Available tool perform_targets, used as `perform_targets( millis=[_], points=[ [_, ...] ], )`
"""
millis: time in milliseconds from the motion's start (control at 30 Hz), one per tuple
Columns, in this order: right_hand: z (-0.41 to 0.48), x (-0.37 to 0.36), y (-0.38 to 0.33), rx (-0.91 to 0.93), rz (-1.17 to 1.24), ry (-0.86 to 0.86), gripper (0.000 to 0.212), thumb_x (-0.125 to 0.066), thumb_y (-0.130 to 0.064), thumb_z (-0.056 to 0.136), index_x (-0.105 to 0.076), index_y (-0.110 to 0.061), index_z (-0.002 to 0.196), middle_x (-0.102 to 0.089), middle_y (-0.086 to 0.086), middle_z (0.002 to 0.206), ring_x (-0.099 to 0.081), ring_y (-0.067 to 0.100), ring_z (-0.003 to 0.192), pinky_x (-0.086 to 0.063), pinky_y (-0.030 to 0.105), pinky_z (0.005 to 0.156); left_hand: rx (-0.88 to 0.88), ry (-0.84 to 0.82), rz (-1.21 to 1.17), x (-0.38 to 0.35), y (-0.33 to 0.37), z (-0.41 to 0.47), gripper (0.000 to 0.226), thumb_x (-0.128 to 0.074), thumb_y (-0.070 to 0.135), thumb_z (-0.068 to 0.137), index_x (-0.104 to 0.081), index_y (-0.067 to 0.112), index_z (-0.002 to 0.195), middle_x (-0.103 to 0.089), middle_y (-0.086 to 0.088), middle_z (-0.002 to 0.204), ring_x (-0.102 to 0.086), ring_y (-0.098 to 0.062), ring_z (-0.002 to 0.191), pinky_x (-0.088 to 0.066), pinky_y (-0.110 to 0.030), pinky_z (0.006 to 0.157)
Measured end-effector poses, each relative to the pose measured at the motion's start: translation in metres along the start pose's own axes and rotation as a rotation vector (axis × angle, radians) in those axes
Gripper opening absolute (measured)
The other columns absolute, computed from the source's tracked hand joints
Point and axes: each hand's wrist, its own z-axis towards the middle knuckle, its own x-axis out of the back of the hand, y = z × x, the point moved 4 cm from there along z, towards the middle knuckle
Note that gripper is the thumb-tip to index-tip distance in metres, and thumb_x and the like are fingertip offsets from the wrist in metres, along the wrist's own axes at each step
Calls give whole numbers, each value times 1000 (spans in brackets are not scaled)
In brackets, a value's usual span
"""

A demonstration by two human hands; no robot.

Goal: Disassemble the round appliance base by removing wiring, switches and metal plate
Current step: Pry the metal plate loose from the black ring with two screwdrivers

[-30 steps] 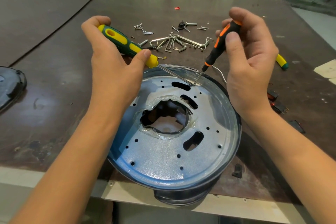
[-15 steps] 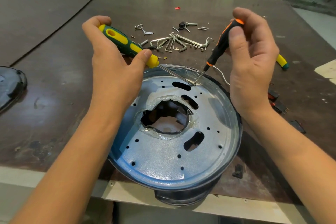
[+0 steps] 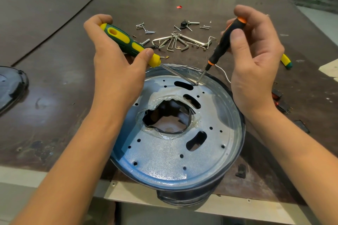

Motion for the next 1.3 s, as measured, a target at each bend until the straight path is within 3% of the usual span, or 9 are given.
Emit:
perform_targets(
  millis=[67, 133, 267, 400, 600, 767, 933, 1100, 1300],
  points=[
    [-1, 1, 2, -34, 62, 8, 34, -41, 4, 103, -52, 4, 134, -61, 17, 113, -62, 40, 102, -56, 46, 91, -5, 7, 15, 0, -1, 0, 61, -75, 12, 86, -27, 24, 122, -45, 14, 94, -61, -3, 84, -57, -36, 86],
    [0, 1, 2, -43, 61, 22, 30, -45, 0, 104, -55, 5, 132, -58, 20, 114, -59, 32, 100, -55, 45, 87, -5, 7, 13, 0, 0, 0, 61, -75, 12, 86, -27, 24, 122, -45, 14, 93, -61, -5, 84, -57, -36, 86],
    [1, 1, -1, 19, -16, 26, 24, -56, -2, 103, -59, 3, 127, -58, 15, 108, -59, 18, 93, -52, 27, 80, -8, -2, 8, -1, 1, 0, 61, -75, 12, 87, -27, 23, 122, -45, 13, 93, -64, -15, 89, -57, -37, 87],
    [0, 2, 2, -60, 70, 42, 33, -39, 2, 104, -53, 5, 134, -62, 17, 113, -63, 40, 106, -55, 41, 89, -8, 1, 9, 0, 1, 0, 61, -75, 11, 87, -27, 23, 122, -45, 14, 93, -62, -5, 84, -57, -35, 87],
    [1, 2, 0, 12, -31, 24, 27, -58, -2, 102, -59, 4, 129, -57, 18, 109, -54, 16, 94, -49, 20, 80, -1, 2, 12, 0, 0, 0, 62, -75, 13, 87, -26, 24, 122, -44, 14, 94, -63, -11, 88, -57, -36, 87],
    [0, 3, 5, -64, 82, 35, 30, -42, -1, 106, -52, 2, 134, -62, 17, 112, -60, 43, 101, -53, 46, 89, 4, -3, 9, 0, 0, 0, 62, -75, 13, 87, -26, 24, 123, -45, 13, 94, -63, -14, 90, -57, -37, 87],
    [1, 3, -1, 6, 3, 52, 26, -61, -5, 102, -60, 3, 126, -56, 18, 109, -55, 15, 94, -50, 22, 80, -1, 2, 16, 0, 0, 0, 62, -76, 13, 87, -27, 24, 123, -45, 14, 94, -62, -10, 87, -57, -33, 87],
    [-1, 2, 5, -32, 74, 25, 28, -45, -1, 106, -51, 0, 133, -62, 18, 113, -62, 37, 102, -55, 50, 95, 2, 4, 28, 0, -1, 0, 62, -76, 14, 87, -26, 25, 124, -45, 15, 95, -59, -2, 85, -56, -33, 88],
    [1, 4, -3, 21, 23, 50, 11, -61, -13, 103, -61, -7, 113, -60, 9, 100, -59, 17, 85, -52, 35, 76, -2, 5, 16, 0, 0, 1, 62, -75, 12, 86, -27, 24, 122, -45, 14, 94, -64, -15, 90, -57, -38, 87]
  ],
)
